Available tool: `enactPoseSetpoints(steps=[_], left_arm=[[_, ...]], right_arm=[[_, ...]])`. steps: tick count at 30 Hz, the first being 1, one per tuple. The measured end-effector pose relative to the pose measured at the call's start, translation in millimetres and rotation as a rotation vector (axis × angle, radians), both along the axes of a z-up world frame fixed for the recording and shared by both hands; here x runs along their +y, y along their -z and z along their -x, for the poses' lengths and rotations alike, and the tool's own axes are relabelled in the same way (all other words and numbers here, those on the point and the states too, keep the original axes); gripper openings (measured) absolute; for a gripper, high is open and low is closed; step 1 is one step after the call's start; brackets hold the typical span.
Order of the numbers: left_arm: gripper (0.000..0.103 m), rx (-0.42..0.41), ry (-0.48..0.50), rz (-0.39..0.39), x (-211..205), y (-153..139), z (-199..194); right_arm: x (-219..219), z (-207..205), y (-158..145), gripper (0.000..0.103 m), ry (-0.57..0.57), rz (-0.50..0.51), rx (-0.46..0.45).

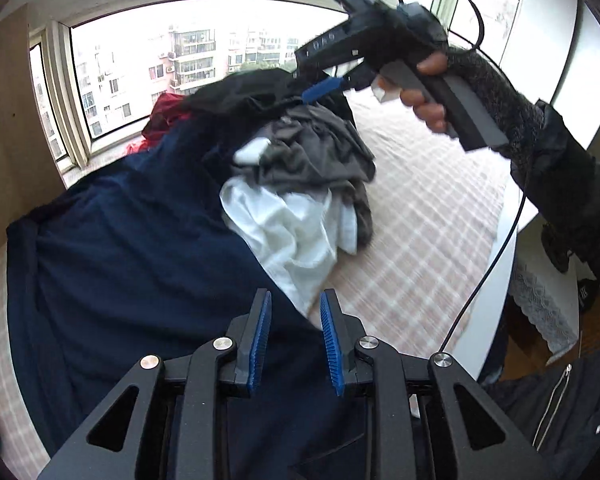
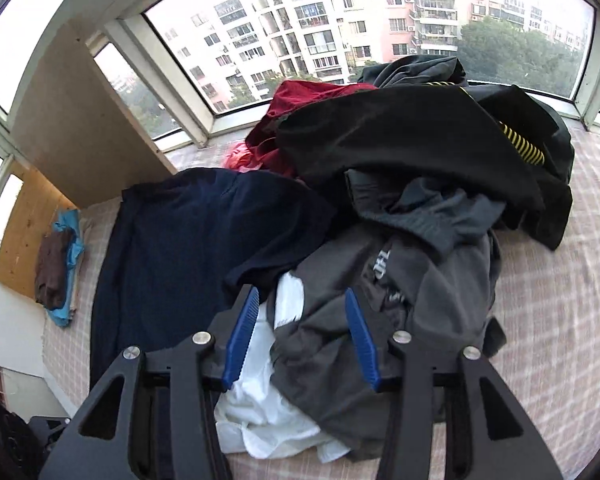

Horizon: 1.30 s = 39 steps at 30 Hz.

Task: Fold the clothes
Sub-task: 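Move both open grippers to the pile of dark and grey clothes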

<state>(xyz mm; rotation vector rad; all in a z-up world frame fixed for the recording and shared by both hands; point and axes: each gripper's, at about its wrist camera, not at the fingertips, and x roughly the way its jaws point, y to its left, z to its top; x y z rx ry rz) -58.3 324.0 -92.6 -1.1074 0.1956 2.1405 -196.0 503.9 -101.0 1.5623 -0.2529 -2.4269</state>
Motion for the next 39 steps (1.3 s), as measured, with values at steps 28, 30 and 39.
enactPoseSetpoints(steps=[28, 30, 39], left_arm=[[0.025, -0.083, 0.010, 0.030, 63, 79, 175], [0.028, -0.063, 0.022, 0.052, 71, 80, 176], [0.028, -0.055, -0.034, 0.173, 84, 111, 197]], right_arm=[[-4, 123, 26, 0.006, -0.084, 0.130, -0.080], [-6, 127, 26, 0.006, -0.075, 0.126, -0.080], [7, 95, 36, 0.034, -0.009, 0.138, -0.179]])
